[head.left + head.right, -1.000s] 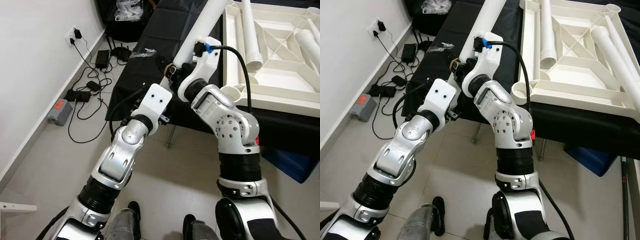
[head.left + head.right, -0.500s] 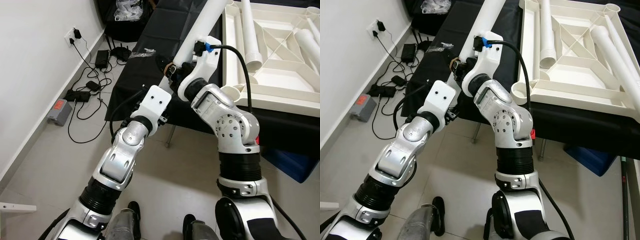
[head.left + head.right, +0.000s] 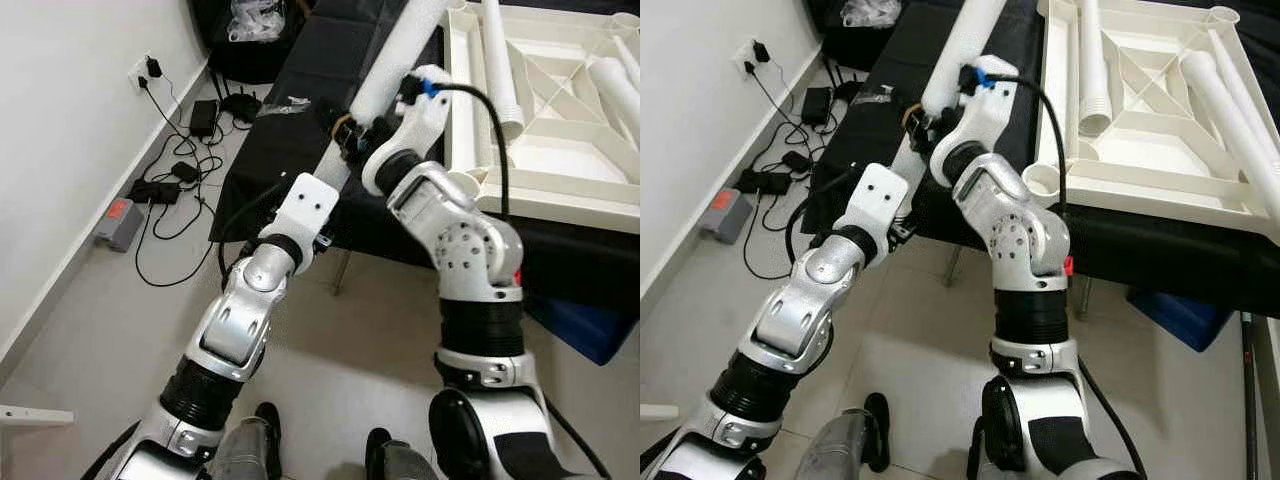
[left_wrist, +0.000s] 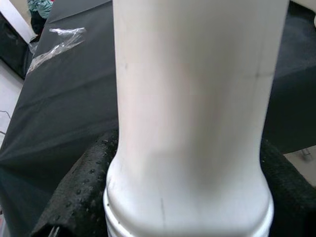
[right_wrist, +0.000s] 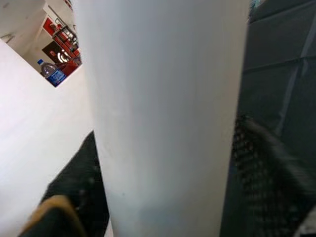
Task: Building children table
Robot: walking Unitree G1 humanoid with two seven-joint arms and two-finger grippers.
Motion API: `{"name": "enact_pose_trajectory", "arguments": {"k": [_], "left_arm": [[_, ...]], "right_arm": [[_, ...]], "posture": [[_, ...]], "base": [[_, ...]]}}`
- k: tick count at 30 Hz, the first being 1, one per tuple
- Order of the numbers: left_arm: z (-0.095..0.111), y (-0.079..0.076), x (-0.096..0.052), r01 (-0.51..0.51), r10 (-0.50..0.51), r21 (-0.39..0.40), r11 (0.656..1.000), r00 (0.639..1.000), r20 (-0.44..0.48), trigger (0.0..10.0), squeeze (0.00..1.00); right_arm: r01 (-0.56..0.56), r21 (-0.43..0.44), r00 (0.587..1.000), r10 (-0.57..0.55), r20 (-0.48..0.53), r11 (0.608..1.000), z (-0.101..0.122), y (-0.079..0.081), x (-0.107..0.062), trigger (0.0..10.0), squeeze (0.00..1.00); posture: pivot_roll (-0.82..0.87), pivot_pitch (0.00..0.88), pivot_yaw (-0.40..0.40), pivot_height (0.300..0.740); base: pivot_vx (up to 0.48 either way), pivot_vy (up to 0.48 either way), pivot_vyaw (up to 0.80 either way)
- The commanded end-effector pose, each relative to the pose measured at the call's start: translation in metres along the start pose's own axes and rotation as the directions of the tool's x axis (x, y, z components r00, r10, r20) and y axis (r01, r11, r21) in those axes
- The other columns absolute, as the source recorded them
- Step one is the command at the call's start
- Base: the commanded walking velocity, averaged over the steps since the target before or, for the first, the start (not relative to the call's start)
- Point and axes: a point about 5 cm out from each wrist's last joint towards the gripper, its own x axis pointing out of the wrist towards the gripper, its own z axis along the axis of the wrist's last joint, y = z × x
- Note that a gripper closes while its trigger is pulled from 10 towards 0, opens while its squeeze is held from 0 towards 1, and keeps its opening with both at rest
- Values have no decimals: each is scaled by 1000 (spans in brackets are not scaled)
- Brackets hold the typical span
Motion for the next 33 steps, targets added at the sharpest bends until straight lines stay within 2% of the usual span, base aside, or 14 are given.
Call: {"name": "enact_pose_trajectory", "arguments": {"k": [1, 8, 10, 11, 14, 15, 16, 18, 19, 21, 22, 24, 31, 33], "left_arm": [[2, 0, -3, 8, -8, 0, 1000, 1000, 16, 10000, 0], [19, 2, -5, 123, -115, -70, 990, 987, 110, 10000, 0], [25, 0, -8, 221, -201, -137, 966, 969, 145, 10000, 0], [25, 0, -8, 221, -201, -137, 966, 969, 145, 10000, 0], [33, -2, -13, 323, -289, -182, 929, 938, 189, 10000, 0], [36, -4, -18, 398, -355, -203, 895, 909, 218, 10000, 0], [36, -4, -18, 398, -355, -203, 895, 909, 218, 10000, 0], [40, -5, -25, 520, -456, -281, 806, 850, 265, 10000, 0], [40, -5, -25, 520, -456, -281, 806, 850, 265, 10000, 0], [43, -5, -32, 594, -508, -337, 731, 803, 313, 10000, 0], [43, -5, -32, 594, -508, -337, 731, 803, 313, 10000, 0], [41, -5, -35, 619, -537, -339, 708, 784, 310, 10000, 0], [32, -7, -39, 634, -566, -337, 696, 773, 286, 10000, 0], [29, -8, -43, 641, -577, -348, 685, 768, 278, 10000, 0]], "right_arm": [[-11, 18, 1000, 11, 3, 1000, -1, 0, 0, 10000, 0], [-64, 90, 998, 65, -8, 994, -2, -4, 2, 10000, 0], [-111, 116, 994, 112, 4, 987, -1, -5, 2, 10000, 0], [-111, 116, 994, 112, 4, 987, -1, -5, 2, 10000, 0], [-170, 111, 985, 168, 30, 979, 1, -8, 2, 10000, 0], [-233, 130, 972, 229, 45, 964, 4, -8, 0, 10000, 0], [-233, 130, 972, 229, 45, 964, 4, -8, 0, 10000, 0], [-355, 166, 935, 351, 52, 920, 6, -10, -4, 10000, 0], [-355, 166, 935, 351, 52, 920, 6, -10, -4, 10000, 0], [-473, 191, 878, 478, 21, 860, 4, -10, -11, 10000, 0], [-473, 191, 878, 478, 21, 860, 4, -10, -11, 10000, 0], [-540, 196, 833, 553, -14, 819, 2, -12, -15, 10000, 0], [-623, 249, 754, 654, -62, 742, 1, -17, -23, 10000, 0], [-676, 271, 694, 716, -79, 686, 3, -19, -28, 10000, 0]], "posture": [[135, 267, -18, 740], [134, 268, -16, 740], [135, 266, -14, 740], [135, 266, -14, 740], [135, 264, -14, 740], [138, 256, -16, 740], [138, 256, -16, 740], [139, 248, -16, 740], [139, 248, -16, 740], [140, 245, -13, 740], [140, 245, -13, 740], [143, 241, -11, 740], [143, 234, -10, 740], [141, 233, -9, 740]], "base": [[0, 0, 0], [0, 0, 0], [0, 0, 0], [0, 0, 0], [0, 0, 0], [0, 0, 0], [0, 0, 0], [0, 0, 0], [0, 0, 0], [0, 0, 0], [0, 0, 0], [0, 0, 0], [0, 0, 0], [0, 0, 0]]}}
